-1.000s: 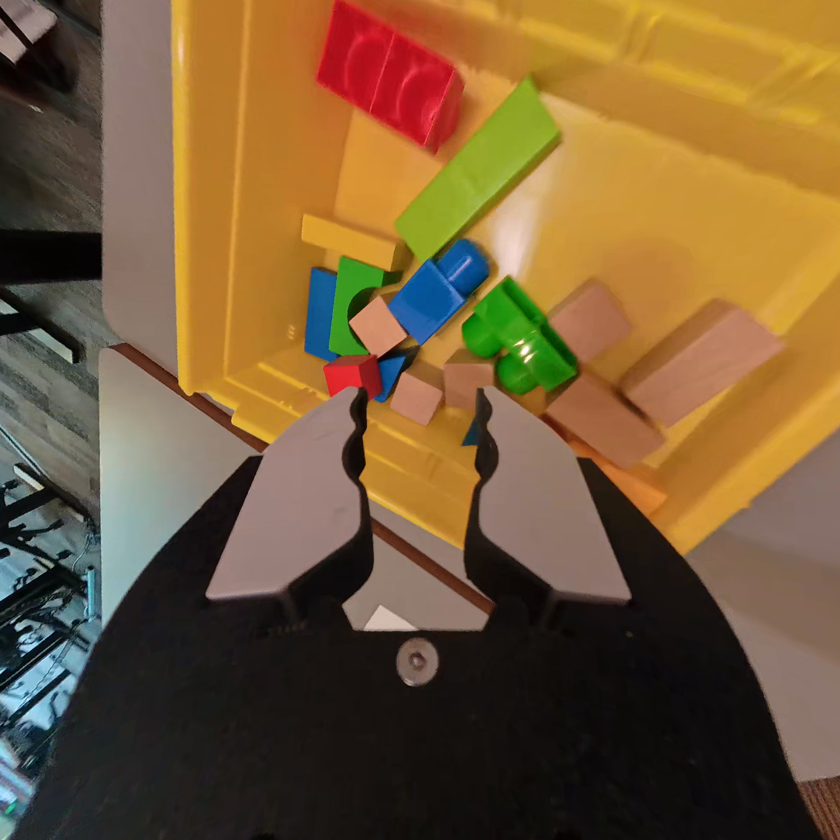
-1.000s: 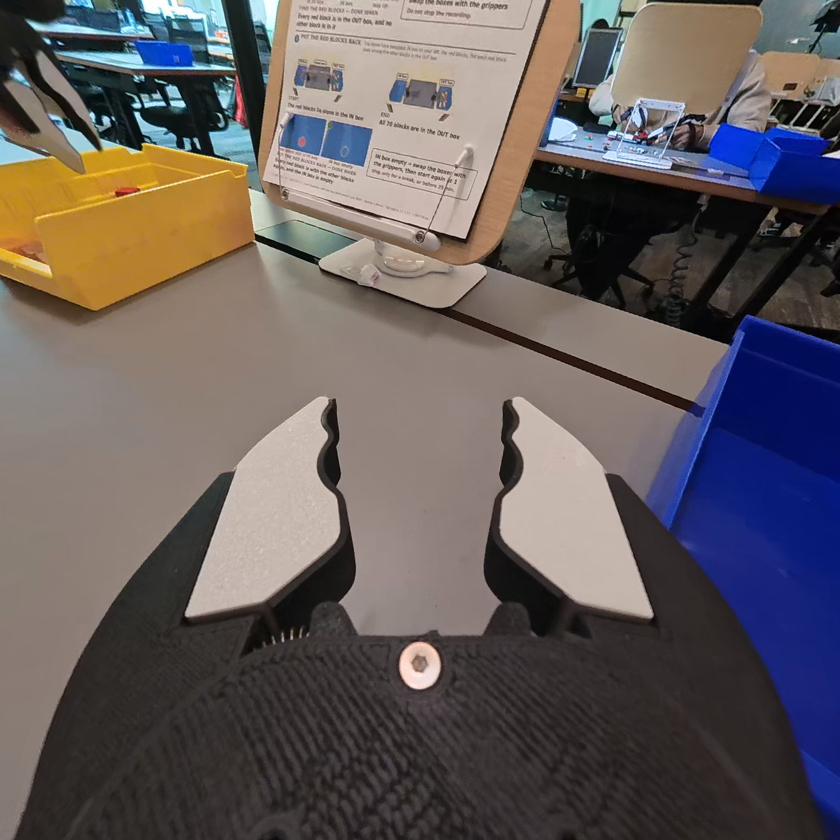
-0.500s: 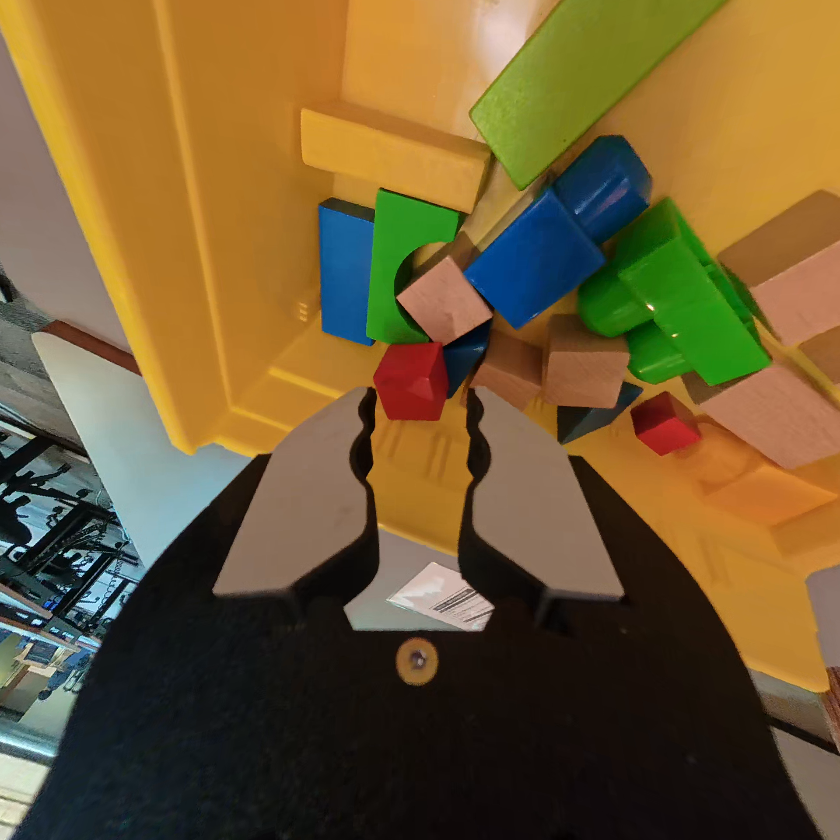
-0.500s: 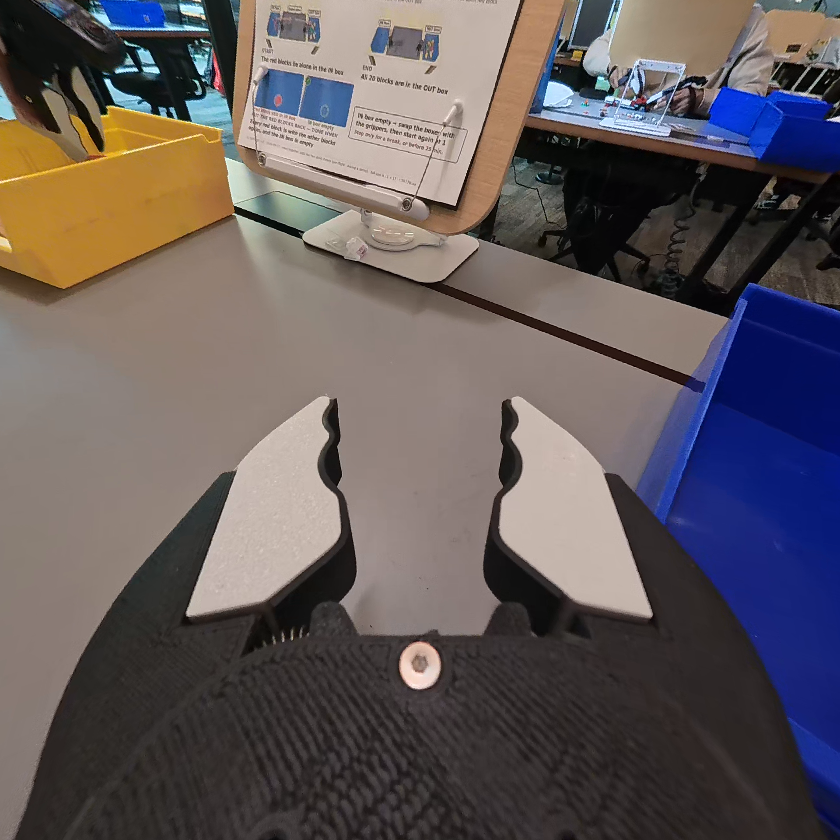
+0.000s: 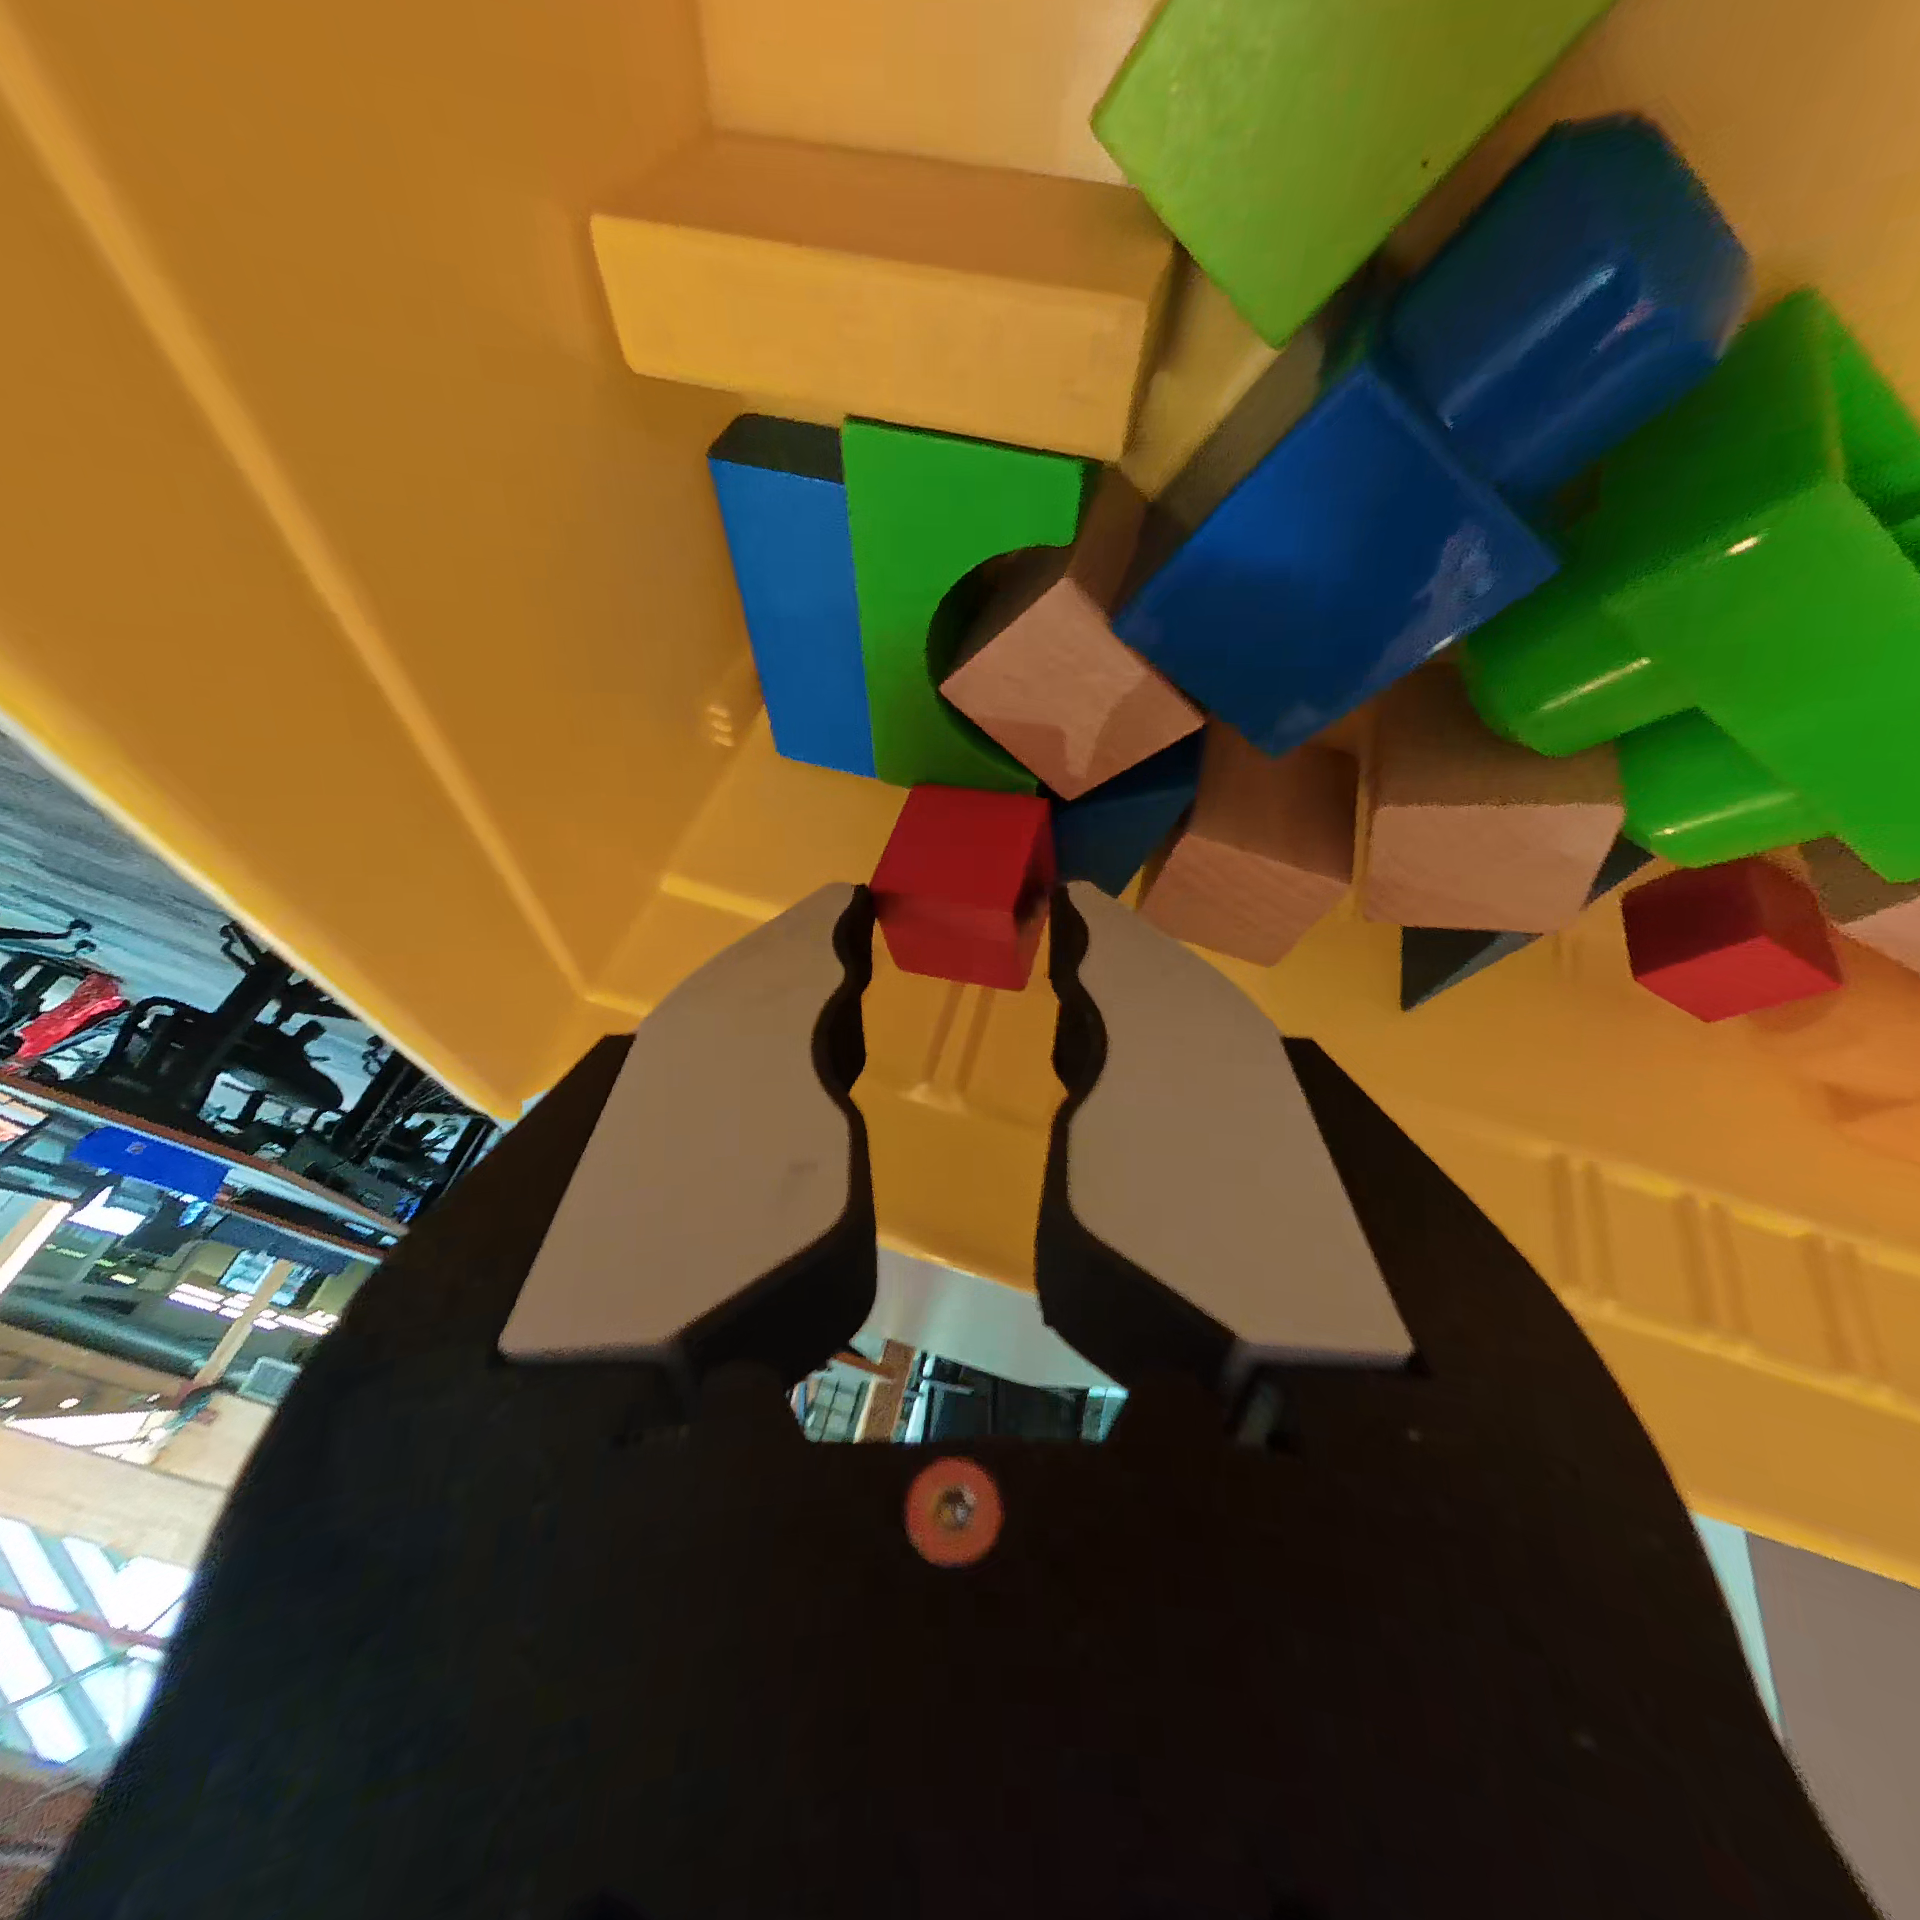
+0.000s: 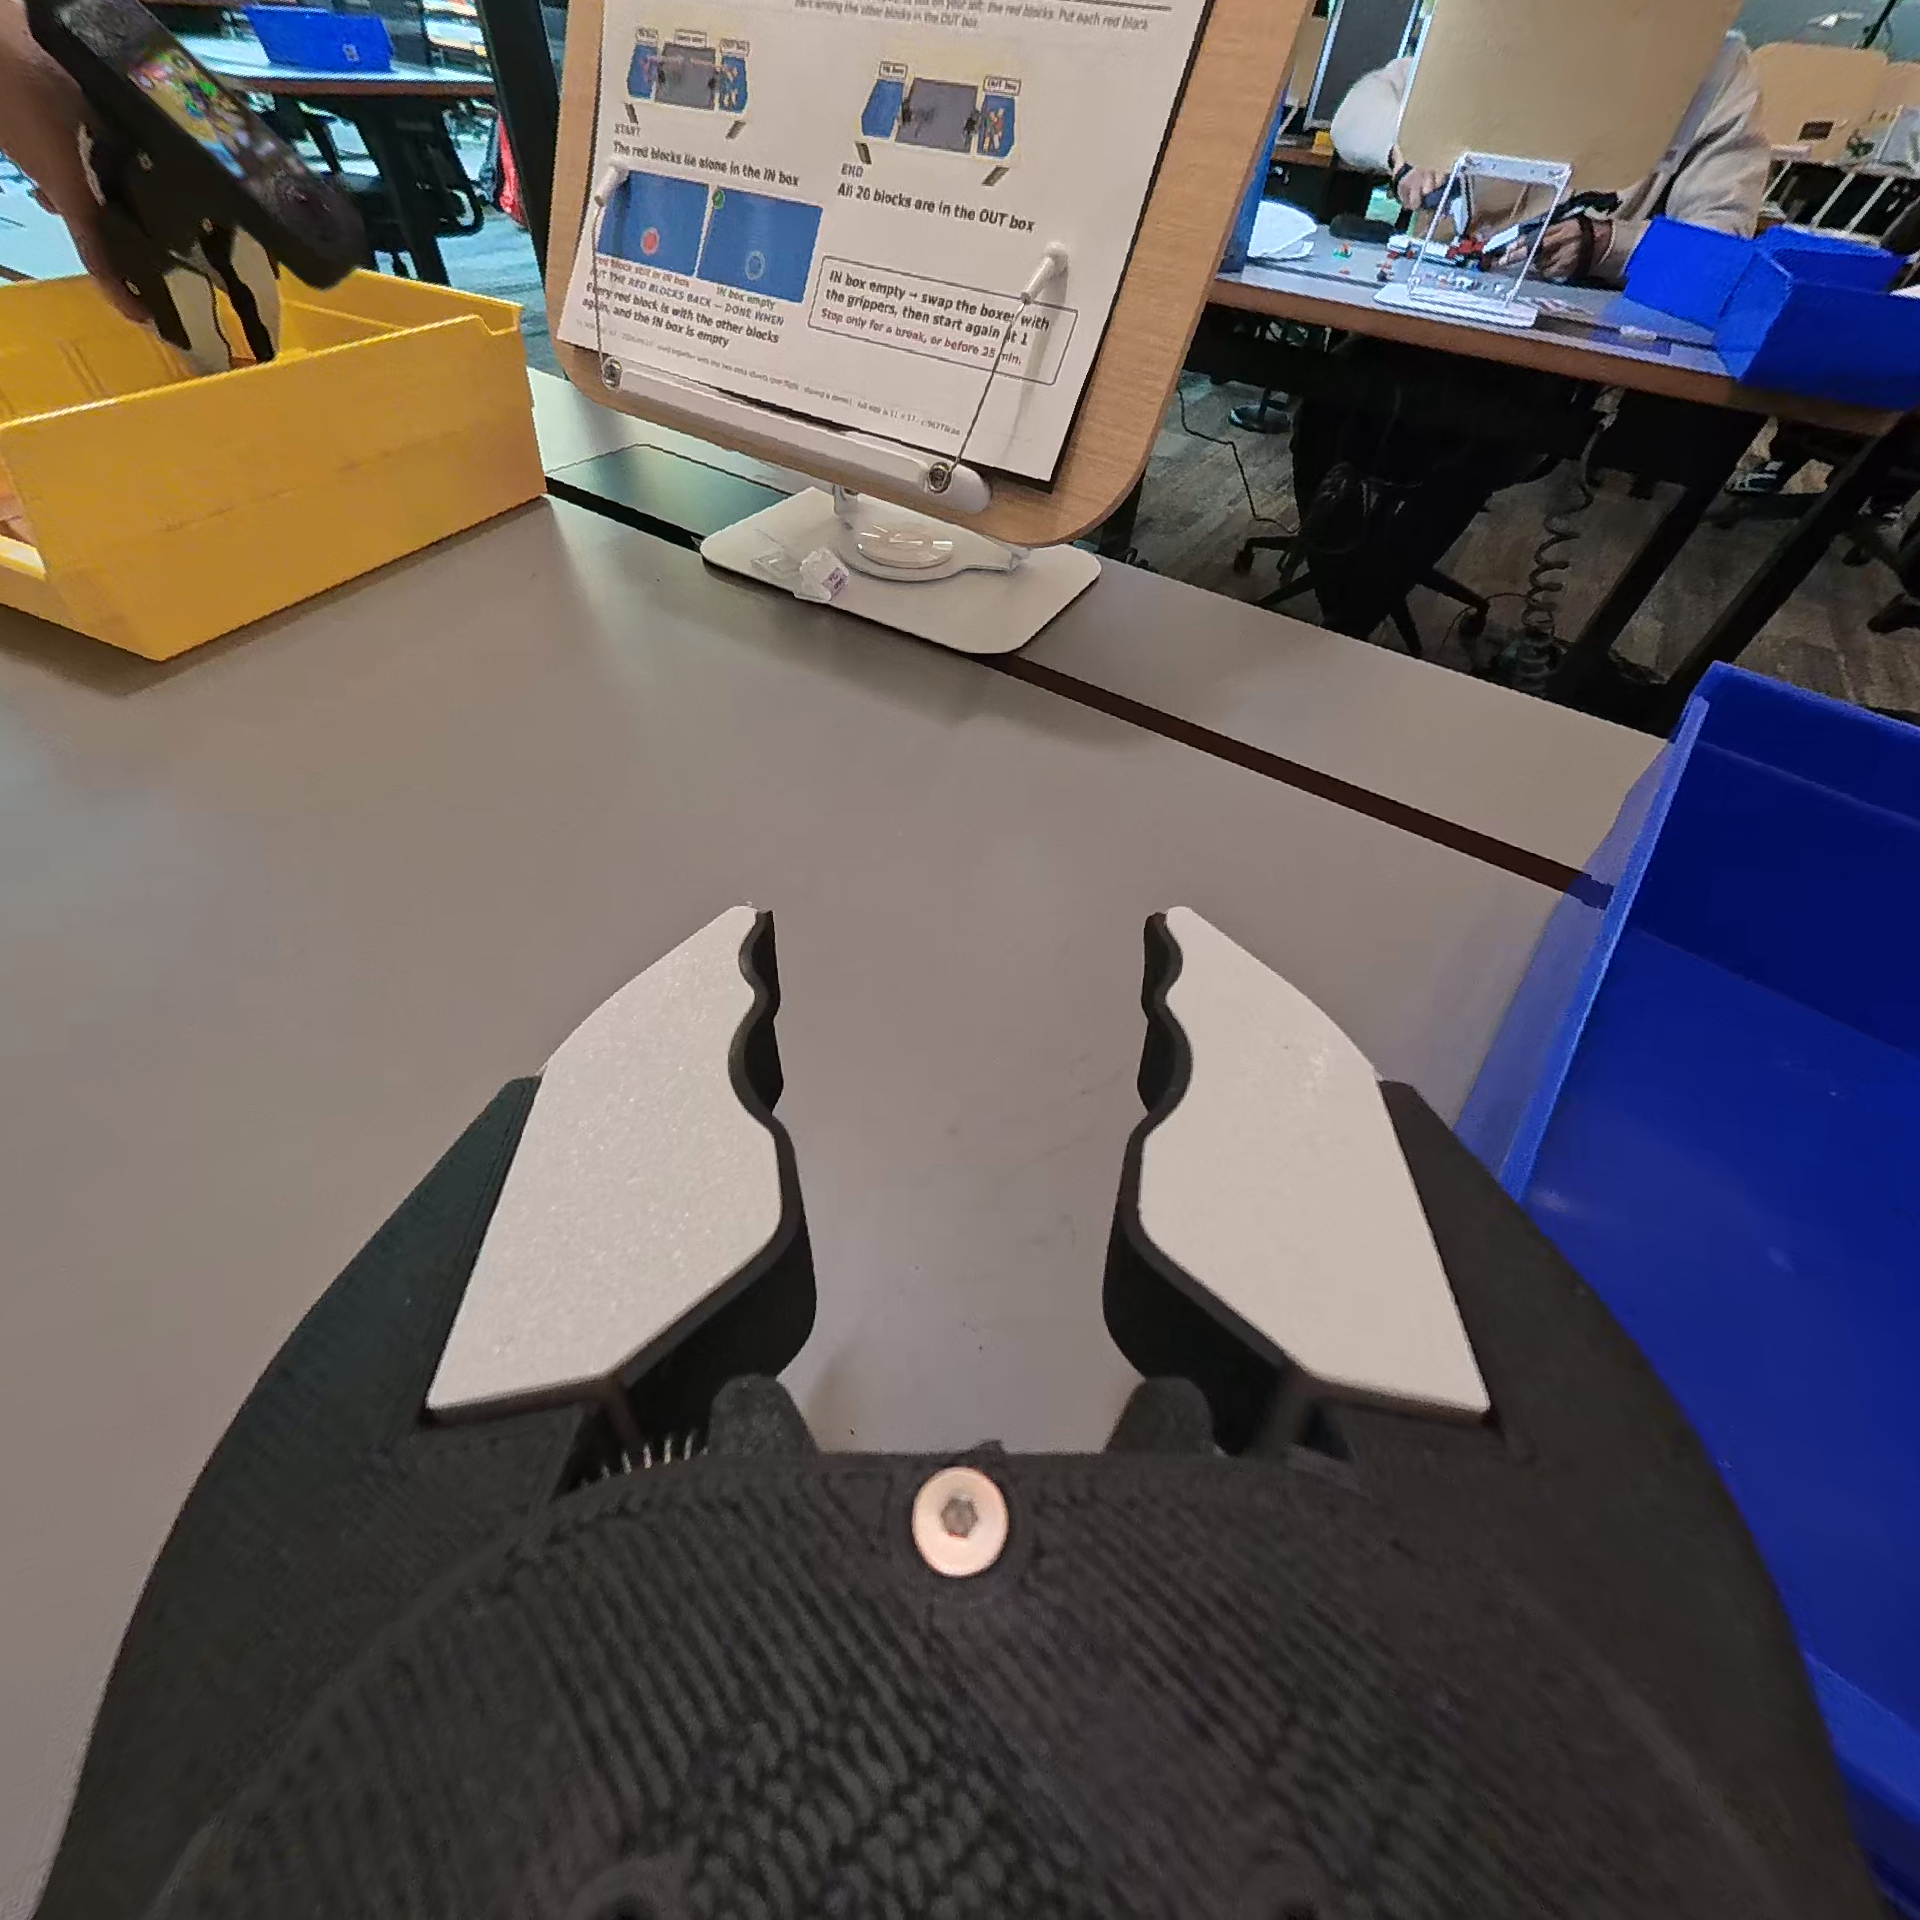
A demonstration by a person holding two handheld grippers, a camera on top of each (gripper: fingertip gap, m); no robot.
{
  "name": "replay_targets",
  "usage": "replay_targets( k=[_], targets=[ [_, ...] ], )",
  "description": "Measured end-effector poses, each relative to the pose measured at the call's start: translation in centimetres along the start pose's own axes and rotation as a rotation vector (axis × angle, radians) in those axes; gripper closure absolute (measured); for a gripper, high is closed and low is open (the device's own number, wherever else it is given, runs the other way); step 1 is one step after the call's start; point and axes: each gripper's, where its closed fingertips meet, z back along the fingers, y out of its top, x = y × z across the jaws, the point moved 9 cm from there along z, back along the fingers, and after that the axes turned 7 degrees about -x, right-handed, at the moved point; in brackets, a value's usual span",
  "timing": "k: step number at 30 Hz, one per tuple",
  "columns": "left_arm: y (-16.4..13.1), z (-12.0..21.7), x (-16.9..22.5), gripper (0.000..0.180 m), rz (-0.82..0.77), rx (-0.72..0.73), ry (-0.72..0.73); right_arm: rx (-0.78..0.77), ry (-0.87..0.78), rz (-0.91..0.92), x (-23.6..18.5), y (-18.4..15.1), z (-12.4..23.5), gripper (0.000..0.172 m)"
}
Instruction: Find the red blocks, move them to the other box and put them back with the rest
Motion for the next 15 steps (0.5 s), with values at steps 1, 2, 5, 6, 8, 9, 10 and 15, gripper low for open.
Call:
replay_targets(
  k=[1, 2, 5, 6, 8, 9, 10, 15],
  targets=[
    [0.1, -0.1, 0.1, 0.148, -0.018, -0.014, 0.006, 0.001, -0.001, 0.003, 0.0, 0.0, 0.0, 0.104],
    [0.3, -0.1, 0.2, 0.151, -0.036, -0.022, 0.012, 0.002, -0.004, 0.005, 0.0, 0.0, 0.1, 0.104],
    [0.3, 0.1, 0.3, 0.152, -0.042, -0.040, 0.000, 0.003, -0.008, -0.005, 0.2, -0.1, 0.1, 0.105],
    [0.2, 0.3, 0.3, 0.152, -0.028, -0.032, 0.000, 0.001, -0.008, -0.009, 0.2, -0.1, 0.1, 0.105],
    [-0.3, 1.5, 0.3, 0.152, -0.012, 0.020, 0.024, 0.005, -0.011, -0.009, 0.2, -0.1, 0.1, 0.105],
    [-0.7, 2.4, 0.4, 0.152, 0.004, 0.062, 0.033, 0.009, -0.014, -0.008, 0.3, -0.1, 0.1, 0.105],
    [-1.1, 3.6, 0.3, 0.152, 0.032, 0.115, 0.047, 0.013, -0.016, -0.004, 0.2, 0.0, 0.1, 0.105],
    [-2.6, 11.9, 2.2, 0.152, 0.217, 0.620, -0.015, 0.083, -0.003, 0.078, -0.9, 0.9, 0.3, 0.102]
  ],
)
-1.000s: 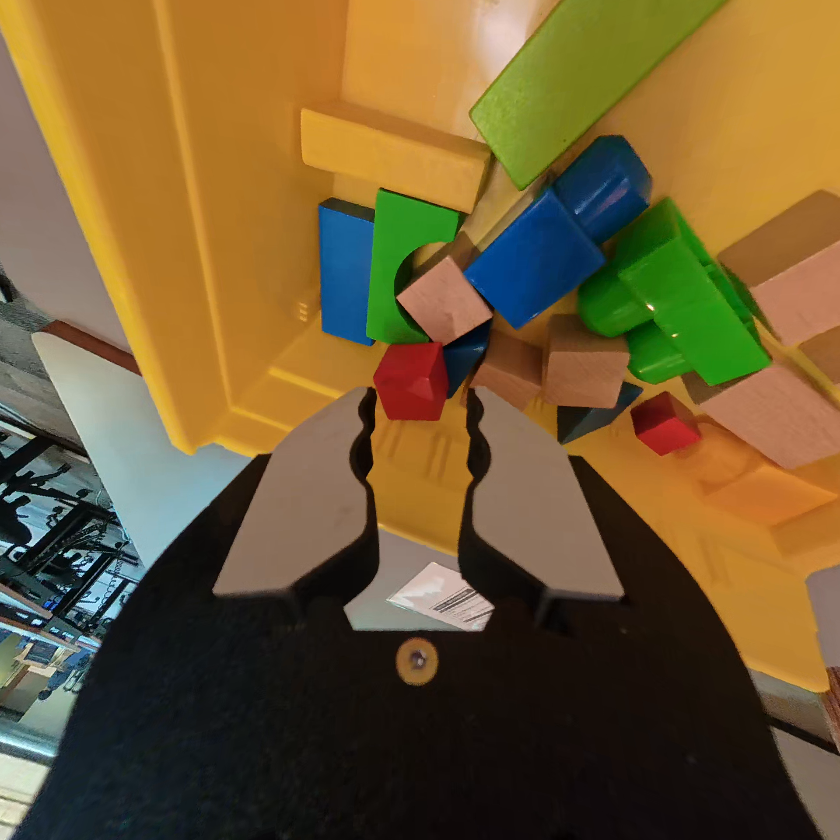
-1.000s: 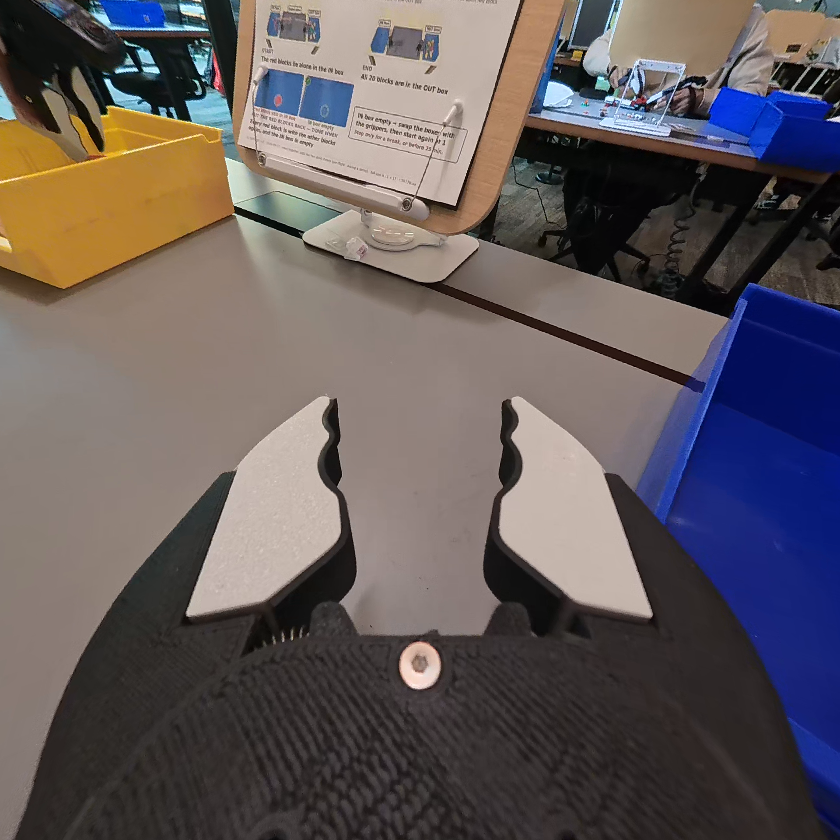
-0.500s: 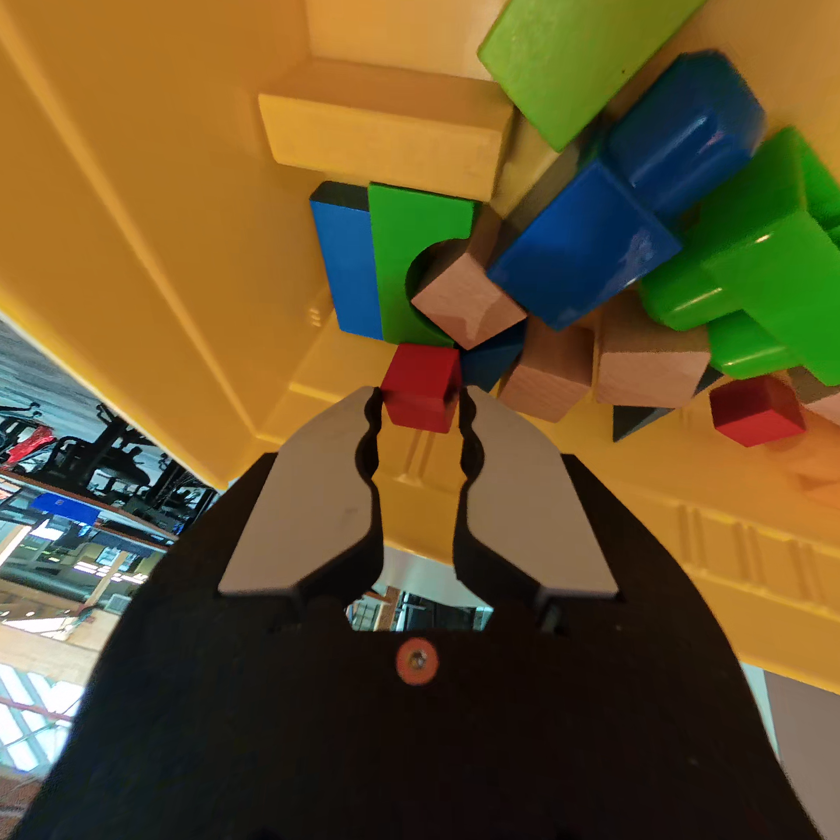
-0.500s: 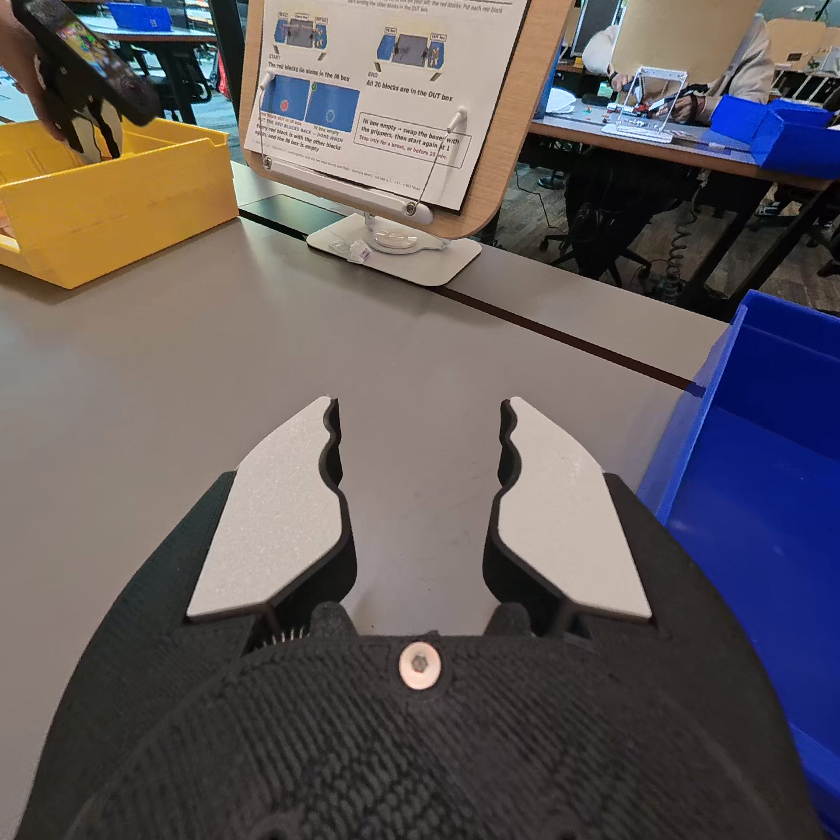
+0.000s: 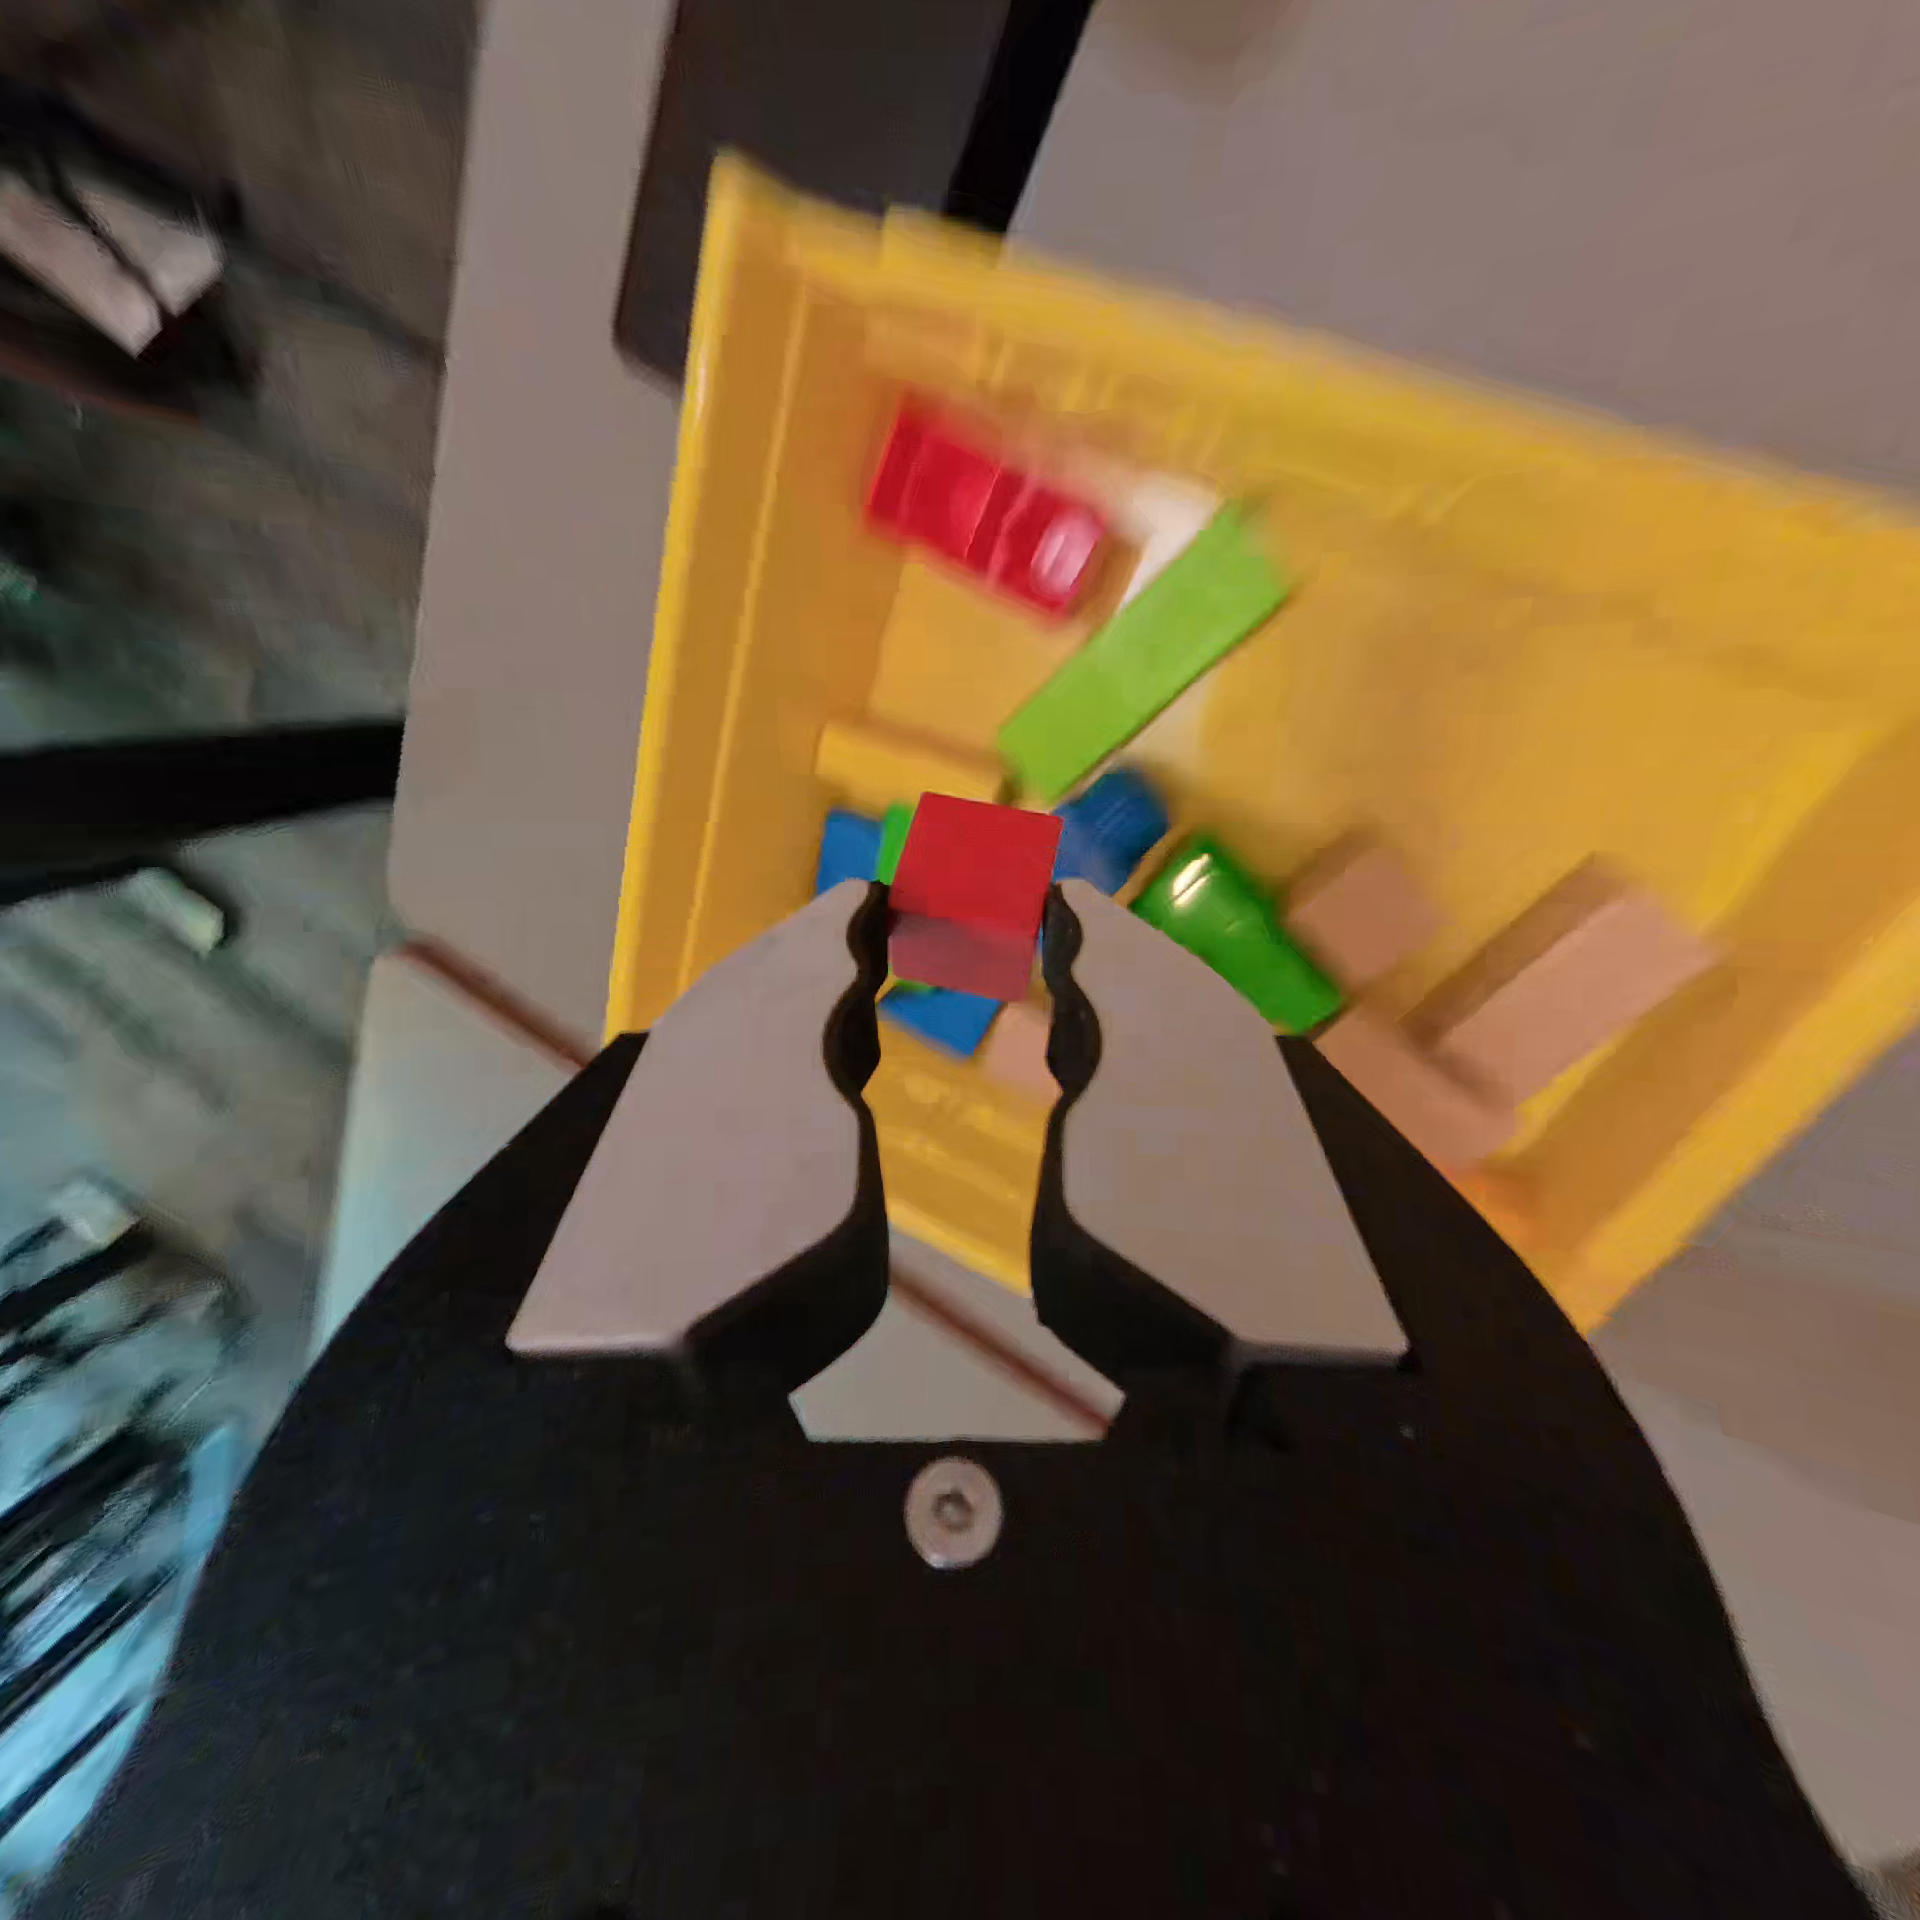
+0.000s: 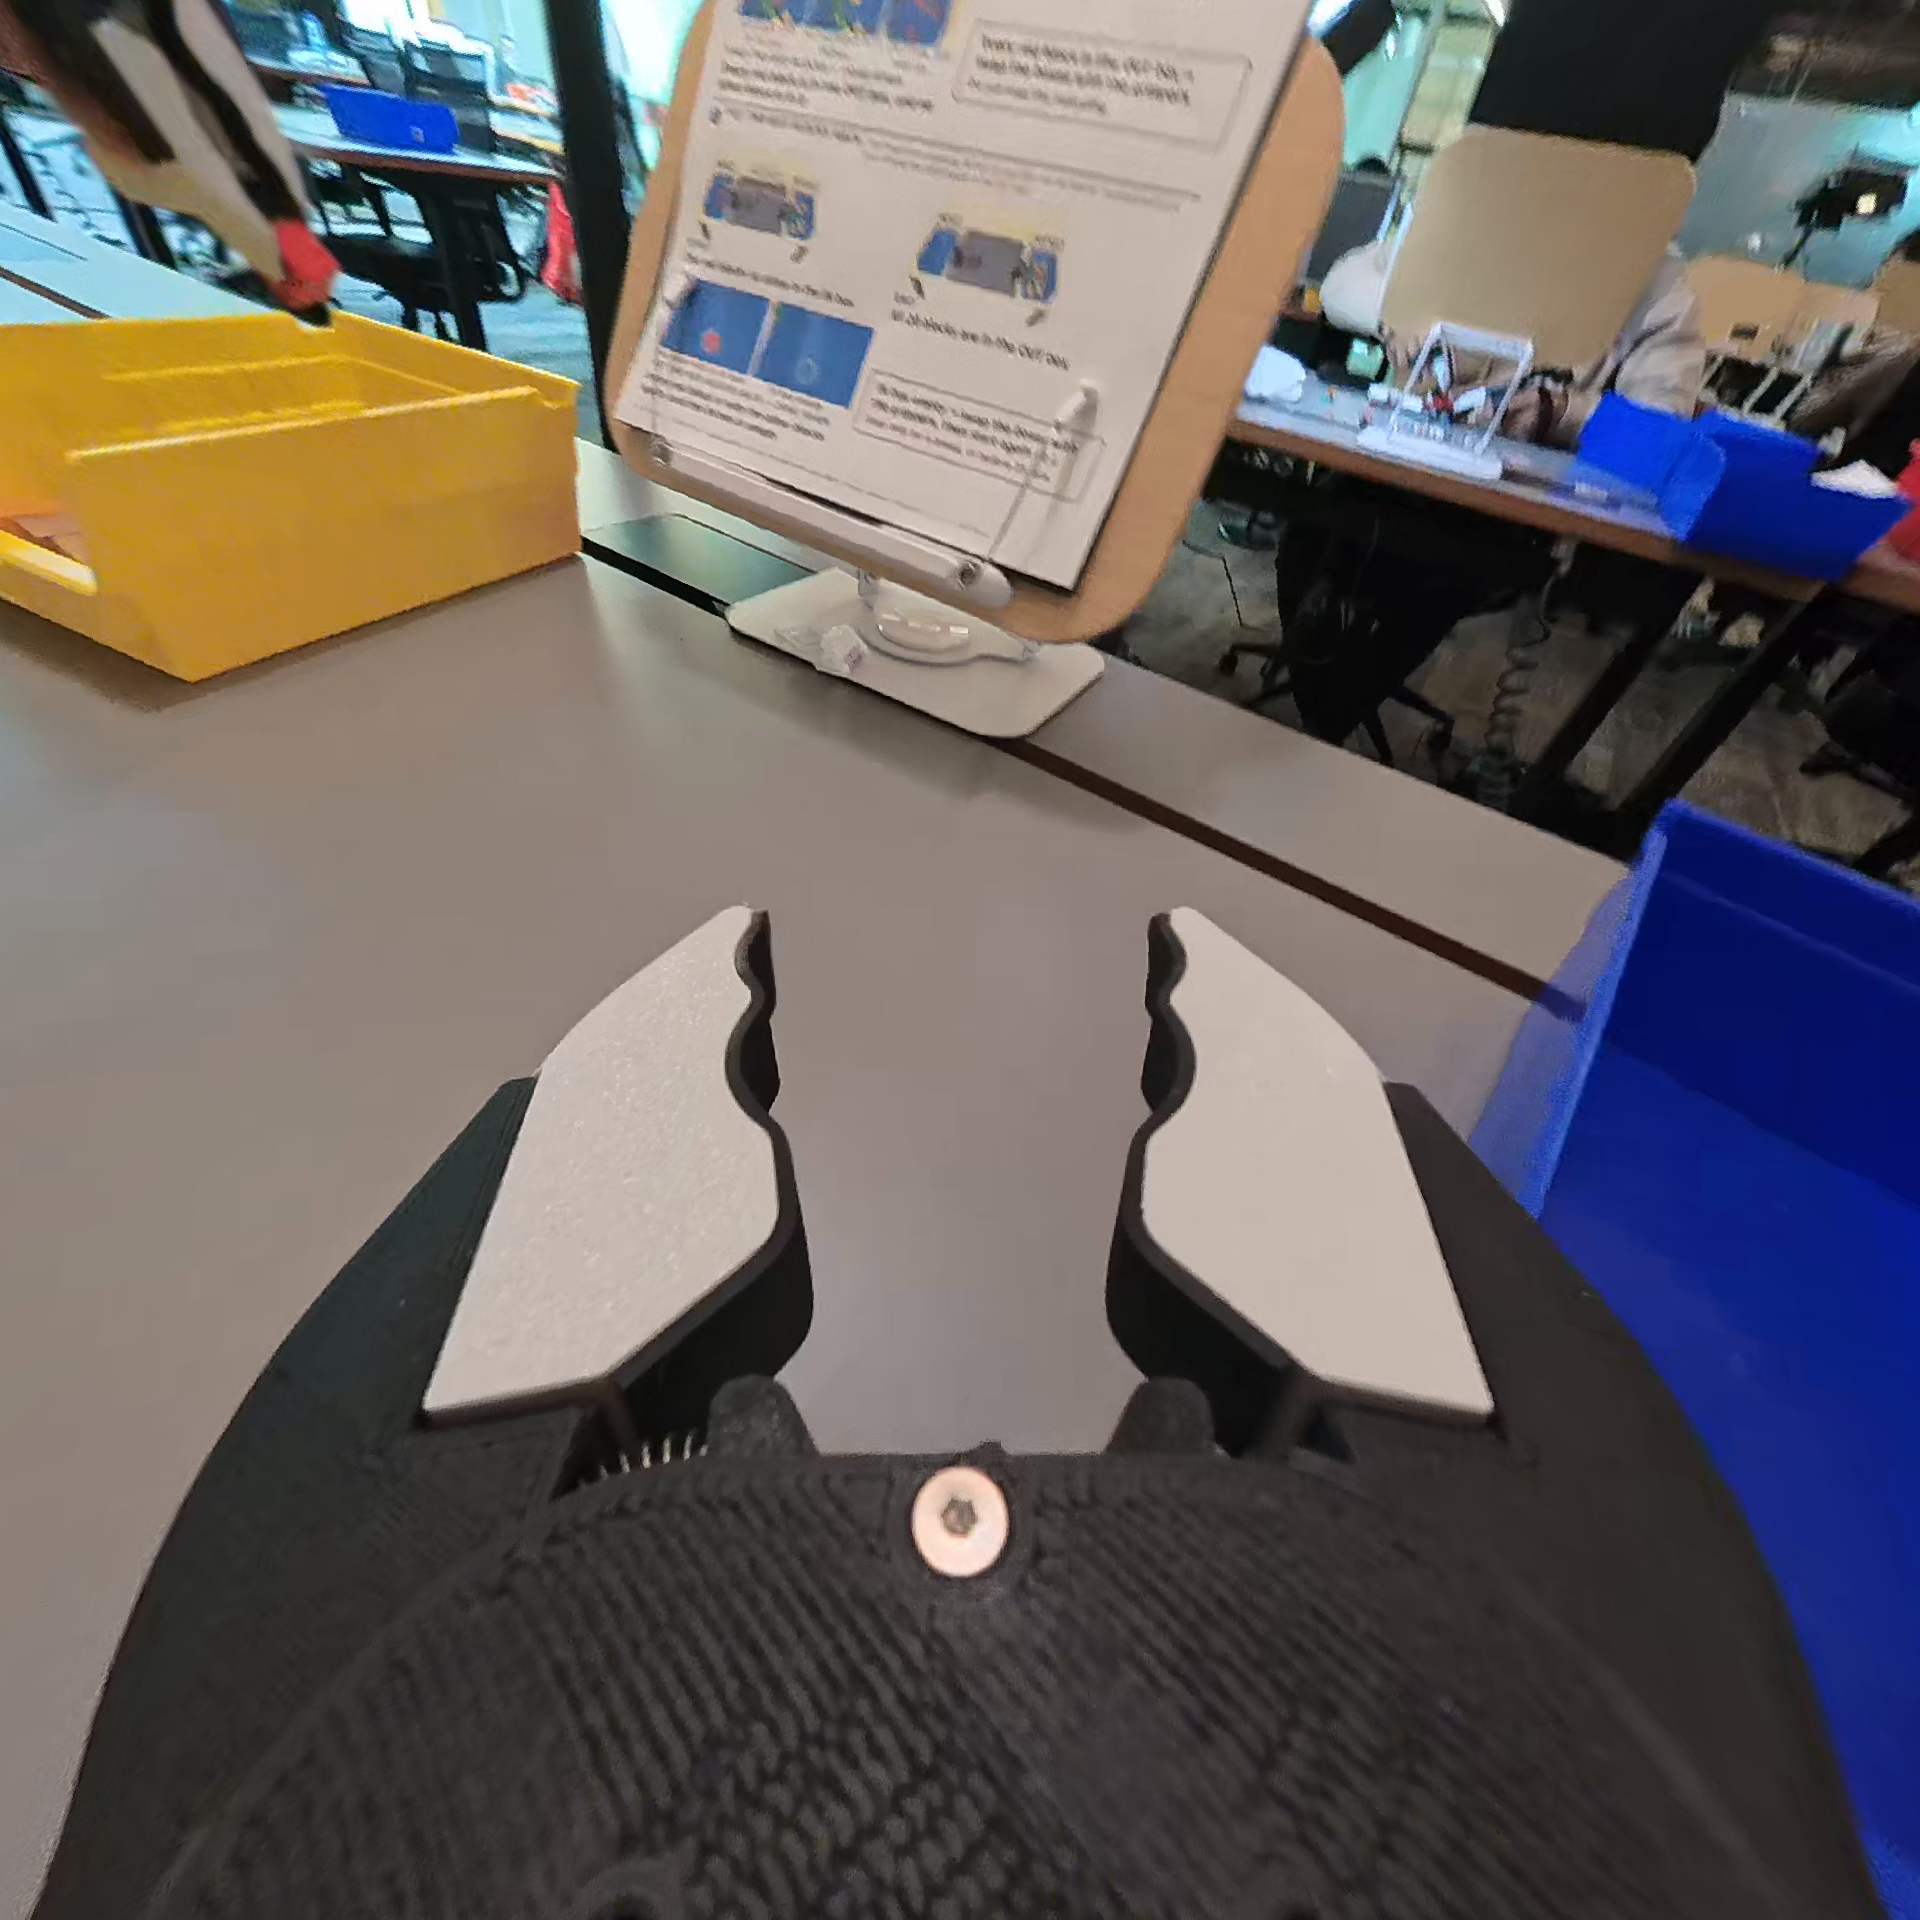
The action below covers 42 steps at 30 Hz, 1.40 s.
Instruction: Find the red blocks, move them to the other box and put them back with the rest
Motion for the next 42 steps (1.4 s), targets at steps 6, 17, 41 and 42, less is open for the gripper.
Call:
replay_targets(
  k=[6, 17, 41, 42],
  targets=[
    [4.4, 6.4, 8.8, 0.152, 0.135, 0.599, -0.215, 0.118, 0.120, 0.037, -3.3, 2.4, 0.1, 0.097],
    [12.3, 6.0, 30.1, 0.152, -0.063, 1.019, -0.283, 0.100, 0.524, -0.329, -8.4, 3.8, -2.2, 0.096],
    [14.7, 2.3, 36.9, 0.152, -0.097, 1.111, -0.565, 0.012, 0.692, 0.231, -14.0, 2.4, -2.8, 0.145],
    [14.6, 2.3, 36.9, 0.152, -0.092, 1.113, -0.566, 0.013, 0.694, 0.236, -14.0, 2.5, -2.9, 0.145]
  ],
)
